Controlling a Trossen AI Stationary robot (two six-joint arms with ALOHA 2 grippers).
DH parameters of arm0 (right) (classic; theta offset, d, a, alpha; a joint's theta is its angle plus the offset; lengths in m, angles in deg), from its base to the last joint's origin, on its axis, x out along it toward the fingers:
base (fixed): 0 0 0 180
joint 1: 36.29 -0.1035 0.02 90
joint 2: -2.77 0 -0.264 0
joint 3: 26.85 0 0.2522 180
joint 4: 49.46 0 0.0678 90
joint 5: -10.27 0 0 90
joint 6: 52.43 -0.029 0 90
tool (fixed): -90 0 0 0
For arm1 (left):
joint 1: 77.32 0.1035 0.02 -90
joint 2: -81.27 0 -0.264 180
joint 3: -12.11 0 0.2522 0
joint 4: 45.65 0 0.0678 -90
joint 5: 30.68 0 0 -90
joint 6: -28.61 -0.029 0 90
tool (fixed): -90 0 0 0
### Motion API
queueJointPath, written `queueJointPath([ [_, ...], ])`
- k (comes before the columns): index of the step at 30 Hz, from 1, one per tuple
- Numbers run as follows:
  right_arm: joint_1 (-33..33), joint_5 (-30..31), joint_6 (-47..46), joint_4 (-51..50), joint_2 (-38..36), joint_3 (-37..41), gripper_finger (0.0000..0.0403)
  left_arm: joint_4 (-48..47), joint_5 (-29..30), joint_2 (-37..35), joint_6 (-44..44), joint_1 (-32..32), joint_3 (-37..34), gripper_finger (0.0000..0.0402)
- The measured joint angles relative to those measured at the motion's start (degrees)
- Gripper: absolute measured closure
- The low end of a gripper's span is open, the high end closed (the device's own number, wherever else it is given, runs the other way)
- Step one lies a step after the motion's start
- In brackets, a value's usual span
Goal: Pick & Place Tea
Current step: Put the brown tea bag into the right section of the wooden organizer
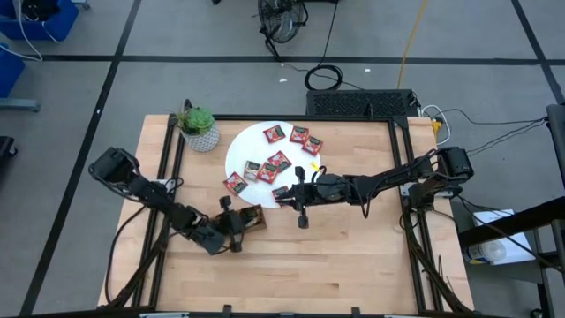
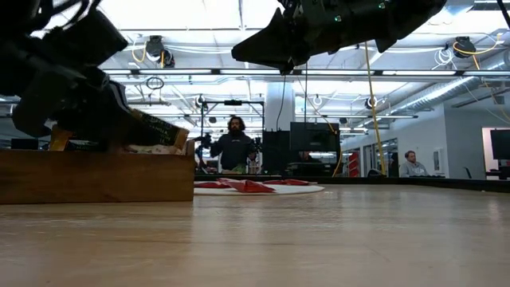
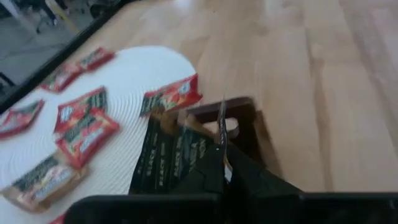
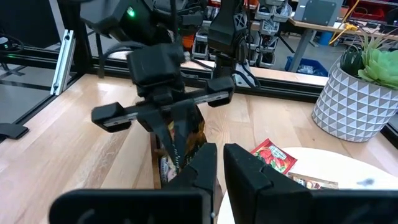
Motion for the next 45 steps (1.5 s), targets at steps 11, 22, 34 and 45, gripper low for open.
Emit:
queueJointPath([
  [11, 0.0, 0.0, 0.0, 0.0, 0.0, 0.0, 0.0385, -0.9, 1.4, 0.0, 3.7, 2.7, 0.8, 0.0259],
  [22, 0.0, 0.0, 0.2, -0.5, 0.0, 0.0, 0.0385, -2.8, 4.1, 0.0, -5.6, 2.0, 5.6, 0.0145],
  [34, 0.0, 0.0, 0.9, -2.7, 0.0, 0.0, 0.0385, -38.4, -4.6, -8.5, -6.8, 2.7, 23.3, 0.0198],
  [45, 0.0, 0.0, 1.1, -4.8, 0.0, 0.0, 0.0385, -58.1, -26.8, -1.3, -4.4, 9.7, 31.6, 0.0397],
])
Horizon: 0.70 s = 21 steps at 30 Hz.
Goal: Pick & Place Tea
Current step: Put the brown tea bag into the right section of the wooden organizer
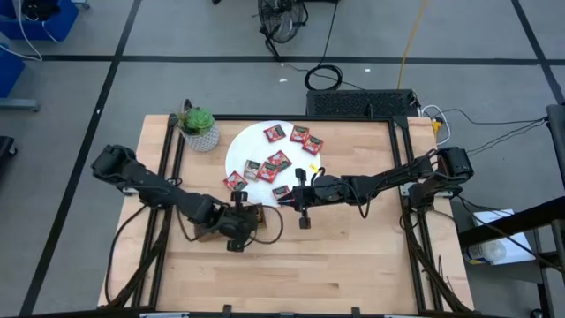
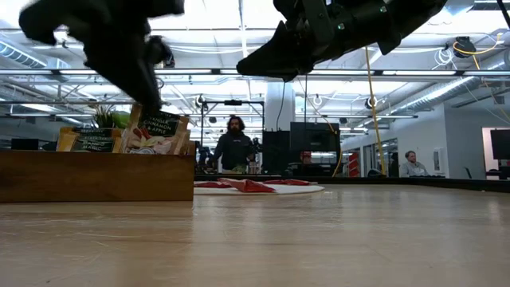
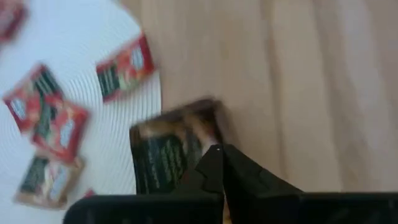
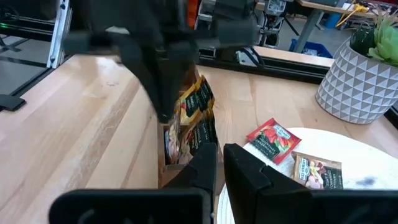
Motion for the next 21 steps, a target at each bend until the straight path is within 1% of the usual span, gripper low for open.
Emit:
queueJointPath([
  [4, 0.0, 0.0, 0.0, -0.1, 0.0, 0.0, 0.0385, -0.2, -2.0, 2.9, 0.8, 1.5, -0.2, 0.0398],
  [8, 0.0, 0.0, 0.0, -0.4, 0.0, 0.0, 0.0385, 1.1, -5.8, 5.2, -0.5, 2.0, -0.2, 0.0399],
  [12, 0.0, 0.0, 0.0, -0.3, 0.0, 0.3, 0.0385, 0.9, -6.1, 6.4, -0.6, 2.7, -0.2, 0.0400],
  [14, 0.0, 0.0, 0.0, 0.0, 0.0, 0.8, 0.0385, 0.9, -7.4, 7.1, -0.5, 3.4, -0.2, 0.0400],
  [19, 0.0, 0.0, -0.4, 2.4, 0.0, 2.3, 0.0385, 0.8, -8.1, 8.0, -1.3, 5.0, -0.2, 0.0400],
  [21, 0.0, 0.0, -0.7, 2.7, 0.0, 2.8, 0.0385, 0.7, -9.5, 8.2, -1.5, 5.8, -0.2, 0.0400],
])
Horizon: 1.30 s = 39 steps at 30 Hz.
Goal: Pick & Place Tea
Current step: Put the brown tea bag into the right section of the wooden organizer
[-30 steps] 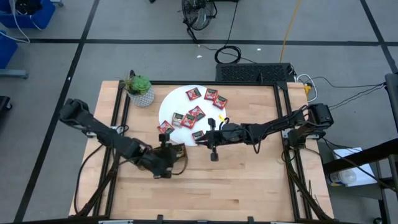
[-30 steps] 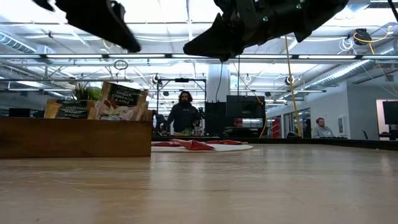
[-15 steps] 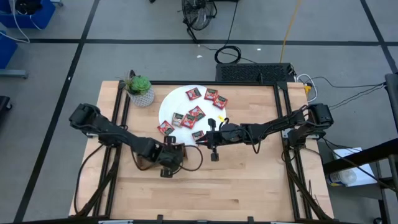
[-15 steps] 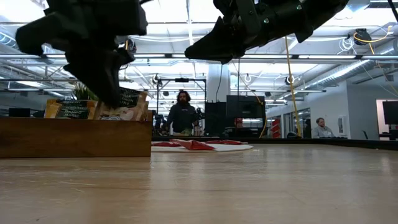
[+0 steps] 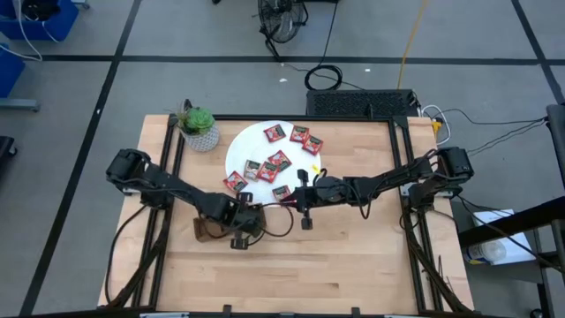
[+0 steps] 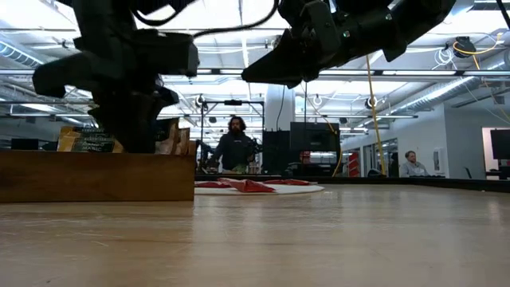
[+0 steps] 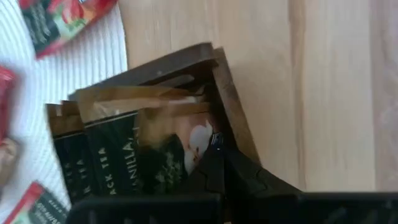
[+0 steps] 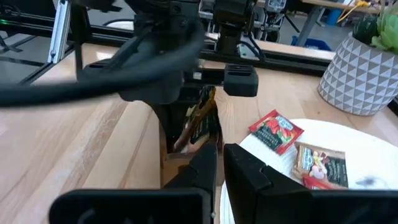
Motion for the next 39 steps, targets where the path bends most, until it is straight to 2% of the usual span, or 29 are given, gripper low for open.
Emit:
queueJointPath([
  [6, 0.0, 0.0, -0.4, 0.1, 0.0, 0.2, 0.0385, 0.2, -6.9, 0.0, 0.2, 1.5, 0.0, 0.0401],
  [10, 0.0, 0.0, -0.4, 0.5, 0.0, 0.2, 0.0385, 0.3, -6.4, 0.0, 0.9, 2.1, 0.0, 0.0401],
  [14, 0.0, 0.0, -0.3, 0.6, 0.0, 0.2, 0.0385, 0.5, -3.6, 0.0, 2.4, 2.0, 0.0, 0.0401],
  [26, 0.0, 0.0, -0.2, 1.3, 0.0, 0.2, 0.0385, 4.5, -7.3, 8.3, 2.4, 2.1, 0.3, 0.0401],
  [39, 0.0, 0.0, -0.3, 1.8, 0.0, 0.2, 0.0385, -1.7, 5.4, 2.9, 7.5, -0.9, -0.3, 0.0401],
])
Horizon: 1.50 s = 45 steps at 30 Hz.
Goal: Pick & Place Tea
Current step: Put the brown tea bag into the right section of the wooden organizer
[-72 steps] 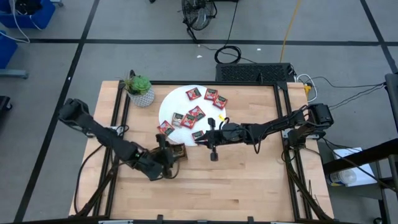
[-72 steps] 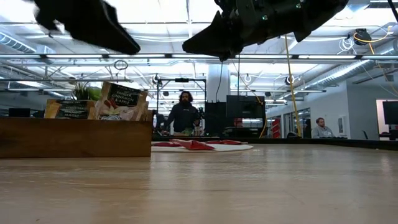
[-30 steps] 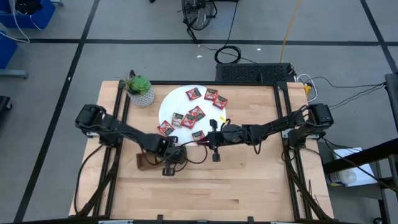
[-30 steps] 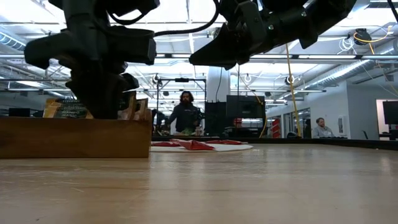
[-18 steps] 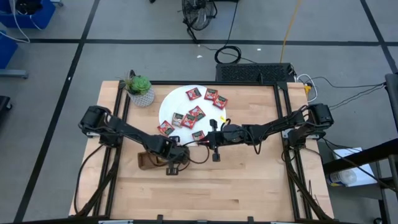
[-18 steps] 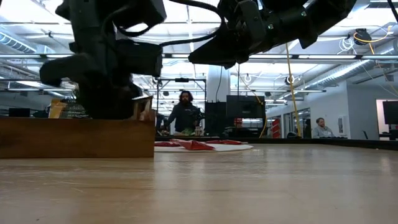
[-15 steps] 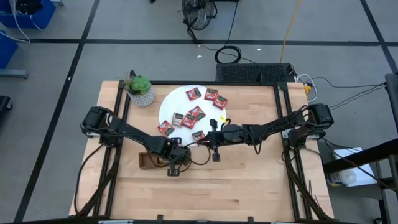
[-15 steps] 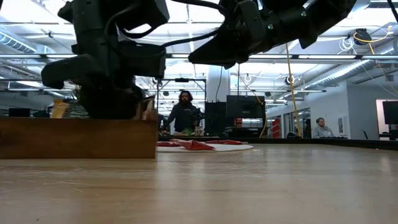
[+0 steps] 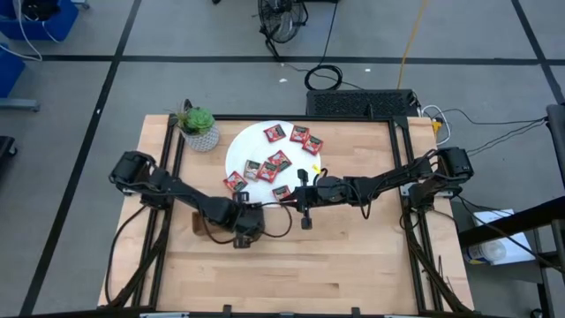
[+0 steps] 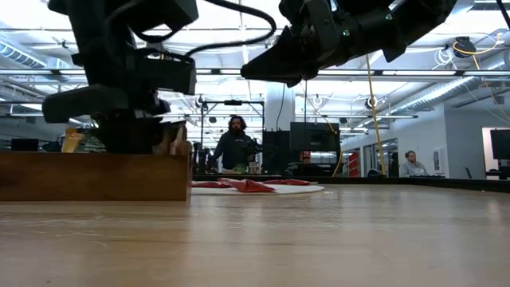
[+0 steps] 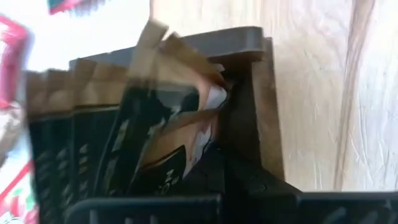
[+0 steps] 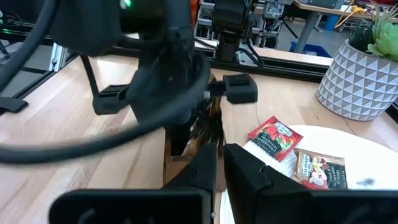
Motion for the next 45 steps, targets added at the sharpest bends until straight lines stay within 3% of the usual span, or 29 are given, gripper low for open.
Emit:
queueJointPath([
  [10, 0.0, 0.0, 0.0, 0.4, 0.0, 0.0, 0.0385, -0.4, 1.2, -0.2, 0.9, -0.7, 0.1, 0.0397],
  [14, 0.0, 0.0, -0.1, 0.4, 0.0, 0.0, 0.0385, -0.2, -1.0, -0.4, 0.8, -0.7, 0.1, 0.0382],
  [24, 0.0, 0.0, 0.0, 0.4, 0.0, 0.0, 0.0385, 0.7, -2.9, -10.1, -0.5, -1.9, 0.2, 0.0398],
  [28, 0.0, 0.0, 1.3, 0.3, 0.0, 0.0, 0.0385, 0.7, 0.1, -15.1, -2.0, -2.1, 0.3, 0.0389],
  [32, 0.2, 0.0, 3.0, -1.2, 0.0, 0.0, 0.0385, -0.3, 7.4, -18.4, -1.6, -1.1, 0.3, 0.0366],
  [35, 0.6, 0.0, 4.7, -3.1, 0.0, 0.0, 0.0385, -1.8, 10.6, -19.4, -0.3, 2.6, 0.3, 0.0335],
  [40, 2.3, 0.1, 6.6, -4.8, 0.0, 0.0, 0.0385, -6.7, 8.7, -19.7, -1.4, 16.0, 0.3, 0.0254],
  [45, 4.6, 0.2, 8.6, -4.8, 0.0, 0.6, 0.0385, -4.3, -5.4, -18.7, -5.6, 33.1, 0.3, 0.0181],
])
